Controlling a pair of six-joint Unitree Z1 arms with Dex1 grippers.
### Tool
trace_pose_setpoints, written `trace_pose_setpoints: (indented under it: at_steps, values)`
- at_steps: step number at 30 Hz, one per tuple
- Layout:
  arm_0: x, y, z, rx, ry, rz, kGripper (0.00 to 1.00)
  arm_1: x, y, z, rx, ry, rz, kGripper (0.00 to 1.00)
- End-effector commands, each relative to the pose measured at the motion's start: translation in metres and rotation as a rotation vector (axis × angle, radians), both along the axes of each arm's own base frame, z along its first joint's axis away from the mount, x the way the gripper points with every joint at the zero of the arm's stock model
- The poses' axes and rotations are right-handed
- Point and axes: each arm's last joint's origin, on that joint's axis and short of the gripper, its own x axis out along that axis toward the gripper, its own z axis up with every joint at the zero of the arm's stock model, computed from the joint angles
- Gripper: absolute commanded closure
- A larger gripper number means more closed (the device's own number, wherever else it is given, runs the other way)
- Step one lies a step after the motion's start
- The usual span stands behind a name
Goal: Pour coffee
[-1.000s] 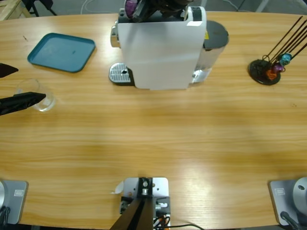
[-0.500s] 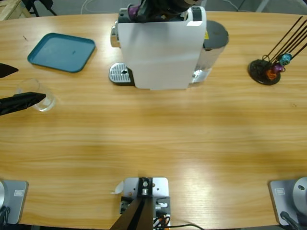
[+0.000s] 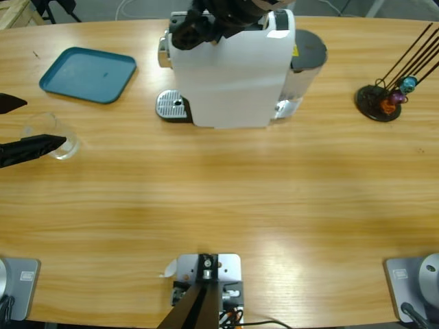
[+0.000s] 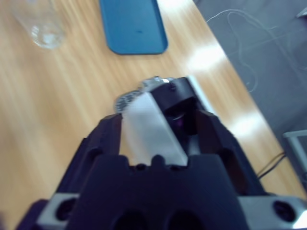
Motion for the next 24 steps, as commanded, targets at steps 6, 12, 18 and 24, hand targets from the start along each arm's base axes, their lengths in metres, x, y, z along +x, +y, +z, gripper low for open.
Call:
trace_pose_setpoints:
  at_steps: [6, 12, 18, 24]
  values:
    - [-0.006, 0.009, 0.0, -0.024, 0.001, 0.006, 0.0, -0.083, -0.083, 0.001, 0.389, 0.303, -0.548, 1.0]
    - [-0.013, 0.015, 0.006, -0.057, 0.003, -0.011, 0.0, -0.067, -0.1, 0.007, 0.525, 0.173, -0.869, 1.0]
    - [-0.011, 0.013, 0.009, -0.064, 0.009, -0.003, 0.0, -0.014, -0.101, 0.027, 0.827, 0.151, -1.03, 1.0]
    - [-0.012, 0.013, 0.004, -0.044, 0.028, 0.001, 0.0, 0.012, -0.069, 0.023, 0.93, 0.262, -0.973, 1.0]
